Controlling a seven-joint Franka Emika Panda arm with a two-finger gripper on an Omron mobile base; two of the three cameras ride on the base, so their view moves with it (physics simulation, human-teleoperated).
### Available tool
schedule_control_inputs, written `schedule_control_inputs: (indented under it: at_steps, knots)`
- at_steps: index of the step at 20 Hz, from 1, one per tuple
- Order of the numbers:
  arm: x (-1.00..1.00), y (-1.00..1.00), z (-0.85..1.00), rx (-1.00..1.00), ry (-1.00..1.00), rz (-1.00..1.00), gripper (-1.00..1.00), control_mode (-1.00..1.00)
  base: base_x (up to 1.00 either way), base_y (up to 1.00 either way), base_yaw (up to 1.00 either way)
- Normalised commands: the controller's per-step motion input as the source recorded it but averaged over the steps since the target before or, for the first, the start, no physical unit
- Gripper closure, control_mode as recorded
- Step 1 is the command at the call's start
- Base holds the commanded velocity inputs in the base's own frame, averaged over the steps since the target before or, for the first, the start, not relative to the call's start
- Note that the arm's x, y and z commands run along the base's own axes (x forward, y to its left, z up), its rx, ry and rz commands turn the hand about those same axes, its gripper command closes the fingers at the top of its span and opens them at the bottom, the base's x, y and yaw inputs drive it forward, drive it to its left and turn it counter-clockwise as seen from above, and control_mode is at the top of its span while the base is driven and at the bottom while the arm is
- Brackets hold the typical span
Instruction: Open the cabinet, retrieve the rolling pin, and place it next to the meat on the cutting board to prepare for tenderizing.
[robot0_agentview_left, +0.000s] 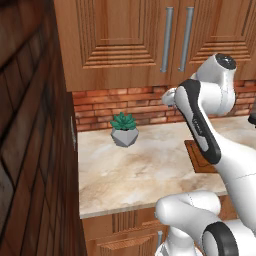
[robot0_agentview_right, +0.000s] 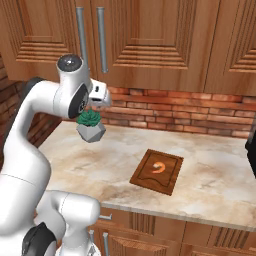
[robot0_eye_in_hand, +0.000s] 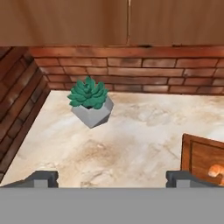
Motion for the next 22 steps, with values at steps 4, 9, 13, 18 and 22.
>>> schedule_control_inputs:
  at_steps: [4, 9, 13, 18, 22]
  knots:
    - [0.0, -0.28, 0.52, 0.03, -0.22, -0.03, -1.0, -1.0, 0.0, 0.0, 0.0]
    - [0.01, -0.33, 0.52, 0.02, -0.19, -0.05, -1.0, -1.0, 0.0, 0.0, 0.0]
    - [0.0, -0.19, 0.48, 0.0, -0.16, -0.09, -1.0, -1.0, 0.0, 0.0, 0.0]
    - [0.0, -0.03, 0.37, 0.0, -0.14, -0.13, -1.0, -1.0, 0.0, 0.0, 0.0]
    - [0.0, 0.0, 0.23, 0.0, -0.16, -0.15, -1.0, -1.0, 0.0, 0.0, 0.0]
